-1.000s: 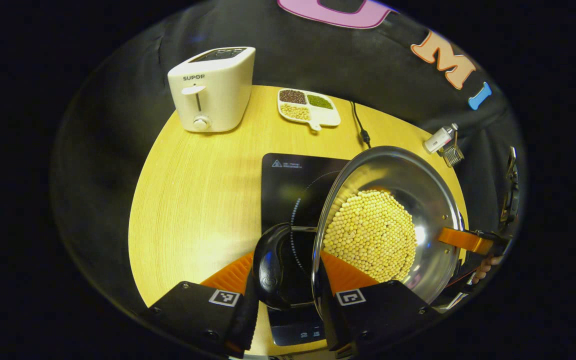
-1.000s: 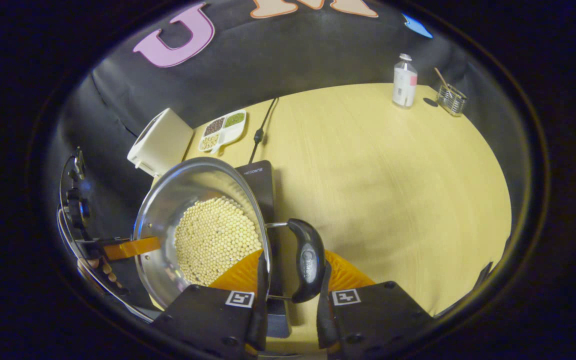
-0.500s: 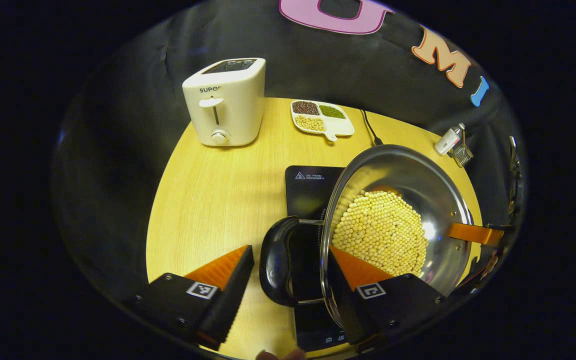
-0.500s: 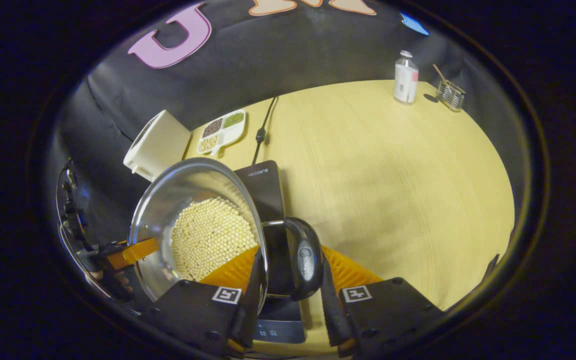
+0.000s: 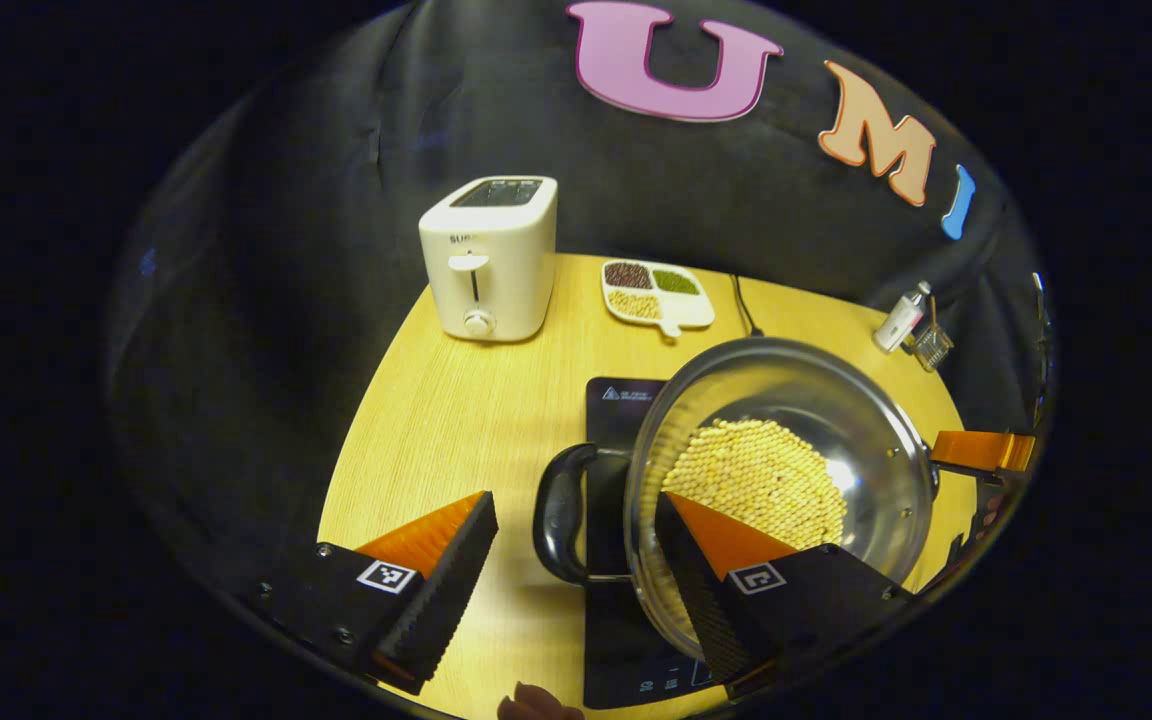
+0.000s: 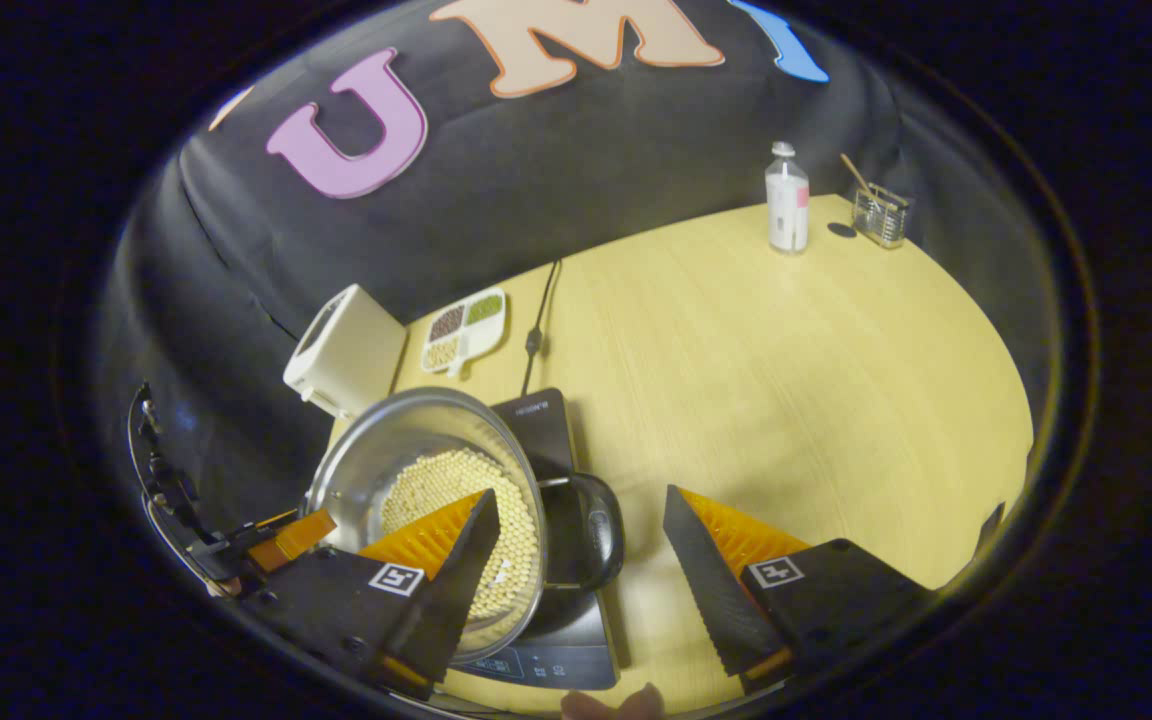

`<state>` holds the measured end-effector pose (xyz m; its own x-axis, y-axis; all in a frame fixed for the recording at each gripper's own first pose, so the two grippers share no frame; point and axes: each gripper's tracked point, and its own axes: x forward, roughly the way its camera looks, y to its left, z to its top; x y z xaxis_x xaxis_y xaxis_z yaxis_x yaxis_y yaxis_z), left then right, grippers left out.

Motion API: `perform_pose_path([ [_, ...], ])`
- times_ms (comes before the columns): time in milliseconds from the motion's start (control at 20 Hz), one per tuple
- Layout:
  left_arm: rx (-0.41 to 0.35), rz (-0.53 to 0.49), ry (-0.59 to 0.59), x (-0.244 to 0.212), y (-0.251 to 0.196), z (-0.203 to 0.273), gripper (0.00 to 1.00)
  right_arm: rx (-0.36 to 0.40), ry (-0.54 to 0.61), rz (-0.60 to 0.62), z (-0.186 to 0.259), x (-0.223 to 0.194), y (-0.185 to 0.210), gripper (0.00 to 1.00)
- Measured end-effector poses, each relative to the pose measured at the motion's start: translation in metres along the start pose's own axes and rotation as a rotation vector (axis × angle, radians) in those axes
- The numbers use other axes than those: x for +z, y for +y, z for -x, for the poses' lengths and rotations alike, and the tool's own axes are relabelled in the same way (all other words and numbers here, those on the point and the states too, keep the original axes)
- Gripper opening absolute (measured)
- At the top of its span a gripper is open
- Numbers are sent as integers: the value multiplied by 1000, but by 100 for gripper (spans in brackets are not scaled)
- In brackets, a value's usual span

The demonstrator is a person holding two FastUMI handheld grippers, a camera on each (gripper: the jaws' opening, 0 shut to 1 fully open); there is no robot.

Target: First push the handle of the pot to place it horizontally, then grasp the pot with both hands and set it on the induction cooktop.

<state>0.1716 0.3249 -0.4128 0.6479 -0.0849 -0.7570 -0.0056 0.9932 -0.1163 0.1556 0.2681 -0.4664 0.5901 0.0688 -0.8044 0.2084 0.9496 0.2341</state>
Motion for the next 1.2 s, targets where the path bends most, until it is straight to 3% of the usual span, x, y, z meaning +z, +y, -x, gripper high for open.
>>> perform_pose_path([
  [50,-11,-1,-12,1,-8,5,98,11,-7,-3,6,2,1,100],
  [100,3,-10,-22,1,-12,8,98,14,-13,1,12,3,-3,93],
  [150,15,-21,-24,1,-14,14,98,19,-21,8,16,6,-8,93],
  [200,22,-21,-47,3,-15,19,100,26,-37,16,21,10,-11,100],
  [250,36,-19,-75,8,-15,23,99,36,-44,23,24,13,-13,93],
  [450,170,-54,-135,19,-5,49,98,100,-72,44,40,24,-27,94],
  [500,188,-52,-139,17,-9,58,98,115,-66,60,44,22,-35,93],
  [550,210,-42,-137,13,-12,66,98,125,-52,75,48,20,-47,100],
  [700,265,28,-120,-16,-28,95,98,137,-33,80,61,13,-94,94],
  [950,286,106,-38,-88,-92,130,99,105,-18,128,86,-10,-184,94],
  [1200,215,13,-200,-48,-179,172,98,114,-176,209,141,29,-216,92],
])
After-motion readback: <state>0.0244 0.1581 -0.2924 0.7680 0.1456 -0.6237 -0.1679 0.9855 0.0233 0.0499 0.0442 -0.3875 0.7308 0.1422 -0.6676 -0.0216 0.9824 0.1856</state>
